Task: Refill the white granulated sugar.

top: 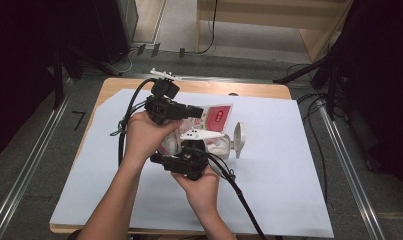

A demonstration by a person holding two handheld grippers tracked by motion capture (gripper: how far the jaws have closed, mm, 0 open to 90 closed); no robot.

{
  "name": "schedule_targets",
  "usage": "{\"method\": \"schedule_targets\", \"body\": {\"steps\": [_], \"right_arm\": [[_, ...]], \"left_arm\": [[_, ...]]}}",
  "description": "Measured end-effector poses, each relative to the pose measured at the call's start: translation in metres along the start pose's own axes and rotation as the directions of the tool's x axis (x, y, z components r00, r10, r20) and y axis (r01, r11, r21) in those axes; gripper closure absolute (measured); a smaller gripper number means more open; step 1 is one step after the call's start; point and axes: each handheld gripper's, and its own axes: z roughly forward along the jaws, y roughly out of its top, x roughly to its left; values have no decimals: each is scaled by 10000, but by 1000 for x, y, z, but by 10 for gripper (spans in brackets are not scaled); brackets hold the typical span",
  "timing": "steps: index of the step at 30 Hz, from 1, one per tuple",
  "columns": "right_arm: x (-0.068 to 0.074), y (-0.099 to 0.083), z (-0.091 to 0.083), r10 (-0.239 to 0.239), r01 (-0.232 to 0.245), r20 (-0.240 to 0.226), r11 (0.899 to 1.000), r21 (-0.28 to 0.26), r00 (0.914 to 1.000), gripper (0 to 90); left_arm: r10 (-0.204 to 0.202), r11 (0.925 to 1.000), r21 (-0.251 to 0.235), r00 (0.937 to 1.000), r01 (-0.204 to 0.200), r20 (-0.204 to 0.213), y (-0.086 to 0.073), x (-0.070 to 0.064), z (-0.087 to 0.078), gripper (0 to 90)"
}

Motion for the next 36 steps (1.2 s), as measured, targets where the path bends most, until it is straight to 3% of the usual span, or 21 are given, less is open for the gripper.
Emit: {"method": "schedule_targets", "body": {"steps": [18, 22, 24, 36], "right_arm": [[2, -1, -2, 250, -253, -474, 9997, -59, 9986, 611], [0, 1, 1, 139, -143, -397, 9998, -121, 9991, 558], [-2, 2, 3, 183, -187, -470, 9998, -86, 9987, 563], [0, 2, 5, -206, 208, -160, 9997, 134, 9997, 595]], "left_arm": [[131, 9998, 126, 9997, -129, -191, 1, -5, 0, 852], [211, 9998, -52, 9994, -212, -269, 1, -5, 0, 850], [193, 9998, -96, 9988, -198, -455, 1, -4, 0, 851], [73, 10000, -45, 9989, -75, -455, 1, -3, -1, 854]]}}
